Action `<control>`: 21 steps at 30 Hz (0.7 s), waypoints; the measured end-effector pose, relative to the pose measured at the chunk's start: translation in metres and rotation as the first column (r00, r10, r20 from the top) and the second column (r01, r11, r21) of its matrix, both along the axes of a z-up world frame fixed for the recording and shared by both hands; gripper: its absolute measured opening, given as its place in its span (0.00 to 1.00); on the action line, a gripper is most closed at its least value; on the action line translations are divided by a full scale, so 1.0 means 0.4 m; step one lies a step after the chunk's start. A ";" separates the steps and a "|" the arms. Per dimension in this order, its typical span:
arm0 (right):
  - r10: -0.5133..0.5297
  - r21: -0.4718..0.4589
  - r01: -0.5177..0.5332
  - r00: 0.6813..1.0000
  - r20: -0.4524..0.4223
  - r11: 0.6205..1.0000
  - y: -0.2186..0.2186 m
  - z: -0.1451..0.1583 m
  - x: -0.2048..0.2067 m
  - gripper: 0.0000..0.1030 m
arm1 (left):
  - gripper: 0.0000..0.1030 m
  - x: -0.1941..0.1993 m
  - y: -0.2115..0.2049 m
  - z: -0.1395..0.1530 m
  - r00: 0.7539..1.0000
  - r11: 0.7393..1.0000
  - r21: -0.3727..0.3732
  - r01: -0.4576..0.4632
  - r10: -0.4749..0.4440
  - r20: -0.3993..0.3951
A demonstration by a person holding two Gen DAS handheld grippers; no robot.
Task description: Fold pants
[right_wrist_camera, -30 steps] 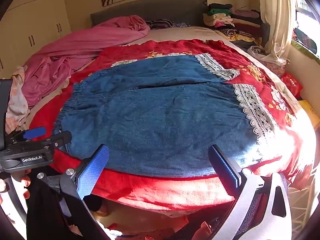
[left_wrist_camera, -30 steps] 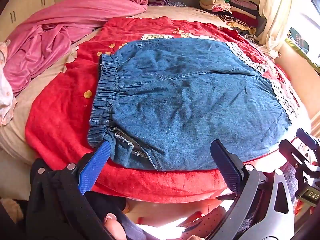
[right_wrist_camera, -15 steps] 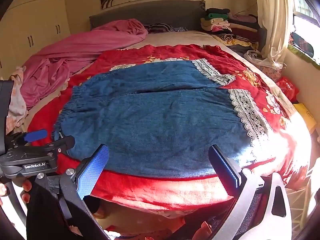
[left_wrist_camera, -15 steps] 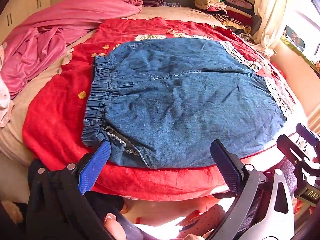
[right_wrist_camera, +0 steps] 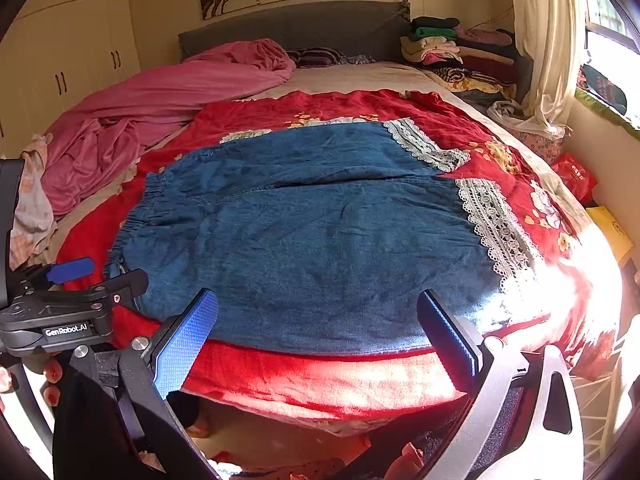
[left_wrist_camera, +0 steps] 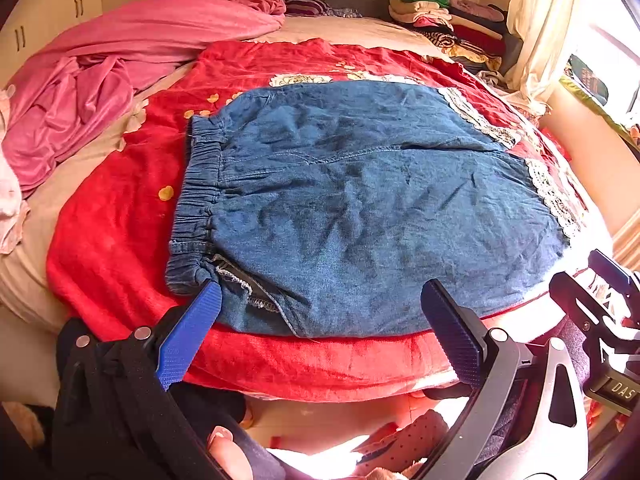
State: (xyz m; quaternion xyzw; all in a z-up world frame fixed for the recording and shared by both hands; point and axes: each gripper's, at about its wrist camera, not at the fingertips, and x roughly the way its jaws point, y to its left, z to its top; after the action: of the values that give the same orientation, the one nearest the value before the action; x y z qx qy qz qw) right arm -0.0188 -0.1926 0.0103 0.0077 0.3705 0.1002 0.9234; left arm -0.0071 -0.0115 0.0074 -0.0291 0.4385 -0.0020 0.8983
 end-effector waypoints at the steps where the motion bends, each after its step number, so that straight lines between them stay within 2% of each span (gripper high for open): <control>1: 0.001 -0.002 -0.001 1.000 0.001 1.000 0.002 0.000 0.001 0.96 | 0.91 0.000 -0.001 0.000 1.000 1.000 0.000 -0.001 0.001 0.001; 21: -0.002 -0.005 0.002 1.000 -0.008 1.000 0.003 -0.009 0.003 0.96 | 0.91 -0.004 0.000 0.003 1.000 1.000 -0.003 0.000 0.000 0.007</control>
State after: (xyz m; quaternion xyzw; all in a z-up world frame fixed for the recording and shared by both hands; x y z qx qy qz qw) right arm -0.0177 -0.1914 0.0069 0.0059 0.3746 0.0985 0.9219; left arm -0.0086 -0.0116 0.0086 -0.0305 0.4352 -0.0025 0.8998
